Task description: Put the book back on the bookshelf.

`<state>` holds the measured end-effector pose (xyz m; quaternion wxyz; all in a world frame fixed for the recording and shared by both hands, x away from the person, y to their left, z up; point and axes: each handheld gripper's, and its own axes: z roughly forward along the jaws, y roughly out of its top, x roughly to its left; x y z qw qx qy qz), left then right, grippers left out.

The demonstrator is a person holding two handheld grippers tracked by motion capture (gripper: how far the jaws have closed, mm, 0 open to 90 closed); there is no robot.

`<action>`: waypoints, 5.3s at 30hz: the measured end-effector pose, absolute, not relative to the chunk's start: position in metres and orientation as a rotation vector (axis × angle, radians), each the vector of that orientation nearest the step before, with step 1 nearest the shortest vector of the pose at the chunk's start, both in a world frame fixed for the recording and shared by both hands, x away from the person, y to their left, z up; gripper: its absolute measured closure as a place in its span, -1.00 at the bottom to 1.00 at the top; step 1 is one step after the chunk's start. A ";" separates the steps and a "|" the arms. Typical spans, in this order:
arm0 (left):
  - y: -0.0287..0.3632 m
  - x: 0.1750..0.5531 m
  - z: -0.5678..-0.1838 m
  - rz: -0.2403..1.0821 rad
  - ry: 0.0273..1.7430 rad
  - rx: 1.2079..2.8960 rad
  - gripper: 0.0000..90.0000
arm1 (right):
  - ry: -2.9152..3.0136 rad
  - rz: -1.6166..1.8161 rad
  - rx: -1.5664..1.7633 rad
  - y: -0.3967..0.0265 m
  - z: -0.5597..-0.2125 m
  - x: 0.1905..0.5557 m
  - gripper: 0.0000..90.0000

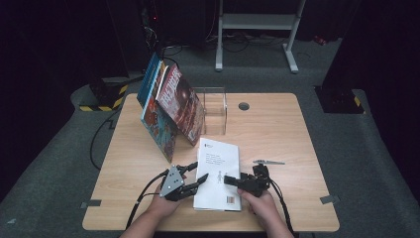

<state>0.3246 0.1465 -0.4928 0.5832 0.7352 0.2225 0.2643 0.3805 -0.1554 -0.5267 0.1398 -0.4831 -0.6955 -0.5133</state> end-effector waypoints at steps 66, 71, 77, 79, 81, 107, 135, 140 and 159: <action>0.135 0.326 -0.488 0.624 0.710 1.769 0.03 | -2.308 -1.803 -1.346 -0.169 -0.493 0.346 -0.18; 0.121 0.317 -0.494 0.805 0.612 1.848 0.03 | -2.276 -1.809 -1.360 -0.170 -0.494 0.347 -0.15; 0.120 0.318 -0.496 0.783 0.621 1.818 -0.03 | -2.273 -1.808 -1.359 -0.171 -0.495 0.347 -0.15; 0.121 0.318 -0.497 0.791 0.629 1.809 -0.08 | -2.277 -1.813 -1.356 -0.170 -0.495 0.347 -0.15; 0.123 0.318 -0.497 0.799 0.640 1.799 -0.12 | -2.284 -1.816 -1.350 -0.171 -0.495 0.348 -0.15; 0.149 0.357 -0.510 0.157 0.892 1.683 -0.69 | -2.355 -1.856 -1.298 -0.169 -0.491 0.342 -0.15; 0.143 0.351 -0.499 0.149 0.809 1.739 -0.64 | -2.529 -1.888 -1.192 -0.156 -0.482 0.331 -0.17; 0.143 0.349 -0.495 0.215 0.780 1.760 -0.61 | -2.557 -1.907 -1.192 -0.153 -0.479 0.329 -0.16; 0.132 0.335 -0.489 0.447 0.697 1.779 -0.52 | -2.599 -2.027 -1.227 -0.152 -0.471 0.321 -0.13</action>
